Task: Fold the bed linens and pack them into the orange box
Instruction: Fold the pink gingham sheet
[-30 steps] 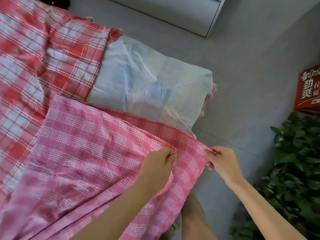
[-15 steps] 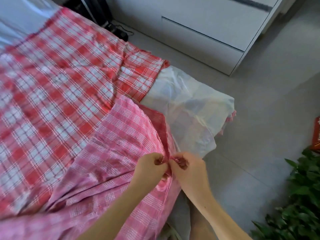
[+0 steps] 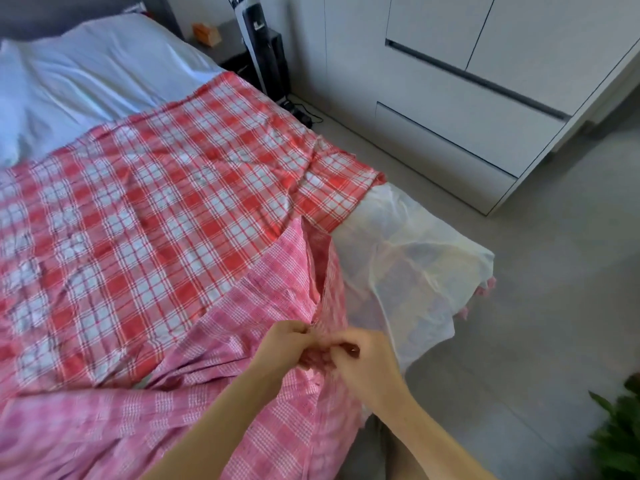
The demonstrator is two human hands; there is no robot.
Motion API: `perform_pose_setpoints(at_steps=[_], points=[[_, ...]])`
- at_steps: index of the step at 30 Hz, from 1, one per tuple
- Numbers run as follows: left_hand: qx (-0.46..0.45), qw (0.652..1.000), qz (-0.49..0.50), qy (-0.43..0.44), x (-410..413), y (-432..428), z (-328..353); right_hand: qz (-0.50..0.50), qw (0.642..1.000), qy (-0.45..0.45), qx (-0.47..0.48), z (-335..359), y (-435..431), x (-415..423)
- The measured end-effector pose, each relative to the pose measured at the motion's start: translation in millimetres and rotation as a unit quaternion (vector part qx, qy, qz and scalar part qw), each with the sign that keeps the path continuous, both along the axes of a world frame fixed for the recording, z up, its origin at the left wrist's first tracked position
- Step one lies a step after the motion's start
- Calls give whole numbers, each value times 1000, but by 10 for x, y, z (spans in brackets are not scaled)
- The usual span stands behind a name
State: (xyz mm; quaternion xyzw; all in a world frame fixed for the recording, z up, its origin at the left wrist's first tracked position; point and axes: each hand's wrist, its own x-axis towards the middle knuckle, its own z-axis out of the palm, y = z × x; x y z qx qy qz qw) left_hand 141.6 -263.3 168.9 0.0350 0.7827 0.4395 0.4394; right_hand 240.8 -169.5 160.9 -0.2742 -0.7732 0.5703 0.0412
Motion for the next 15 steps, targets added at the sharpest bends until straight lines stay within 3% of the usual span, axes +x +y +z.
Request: perform_pose_setpoints(at_steps=[3, 6, 11, 15], points=[[-64, 984, -120, 116, -74, -196, 99, -25, 990, -7, 137, -61, 138, -118], [-128, 931, -251, 231, -135, -423, 344, 84, 968, -36, 232, -152, 301, -464], [-177, 887, -271, 328, -237, -729, 915, 247, 914, -58, 316, -144, 283, -1049], [-235, 861, -225, 392, -296, -930, 1448, 279, 896, -3, 346, 60, 137, -1443]])
